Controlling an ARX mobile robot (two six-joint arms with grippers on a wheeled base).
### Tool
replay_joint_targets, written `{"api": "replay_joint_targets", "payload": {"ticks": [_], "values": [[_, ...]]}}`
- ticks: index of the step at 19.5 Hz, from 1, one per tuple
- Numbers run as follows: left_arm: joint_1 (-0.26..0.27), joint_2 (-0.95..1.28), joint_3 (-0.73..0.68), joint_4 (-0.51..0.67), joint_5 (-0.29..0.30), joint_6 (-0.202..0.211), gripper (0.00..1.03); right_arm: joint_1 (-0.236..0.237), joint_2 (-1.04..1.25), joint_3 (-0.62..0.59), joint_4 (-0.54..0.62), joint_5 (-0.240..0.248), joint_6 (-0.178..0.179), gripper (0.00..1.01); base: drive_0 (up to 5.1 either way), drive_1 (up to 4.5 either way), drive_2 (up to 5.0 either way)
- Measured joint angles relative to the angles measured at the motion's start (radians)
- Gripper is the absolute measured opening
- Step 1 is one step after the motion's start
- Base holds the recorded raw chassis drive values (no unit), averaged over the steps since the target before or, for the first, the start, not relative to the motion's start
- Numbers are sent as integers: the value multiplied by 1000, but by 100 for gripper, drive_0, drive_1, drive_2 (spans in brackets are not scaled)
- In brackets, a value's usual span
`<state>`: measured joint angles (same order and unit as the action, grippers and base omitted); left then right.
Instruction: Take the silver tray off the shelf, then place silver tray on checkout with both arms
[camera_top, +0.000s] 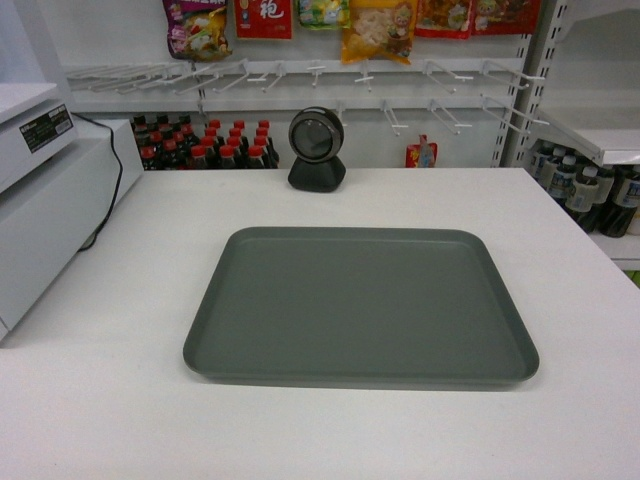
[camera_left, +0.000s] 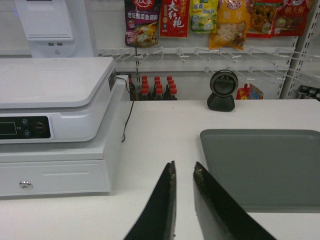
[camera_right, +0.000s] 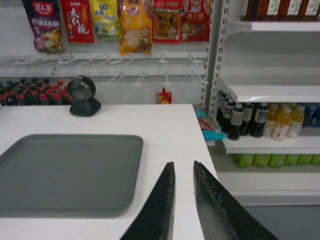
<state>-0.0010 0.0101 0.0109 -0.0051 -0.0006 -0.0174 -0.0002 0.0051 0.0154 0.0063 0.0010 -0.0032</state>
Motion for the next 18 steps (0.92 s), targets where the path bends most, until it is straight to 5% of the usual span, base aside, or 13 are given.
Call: {"api": "replay_joint_targets", "payload": {"ticks": [8, 18], "values": [[0, 0, 0, 1, 0, 0, 99, 0, -1, -3, -10, -1, 3, 99, 0, 0, 0], [0, 0, 0, 1, 0, 0, 98, 0, -1, -3, -10, -1, 3, 98, 0, 0, 0]]}}
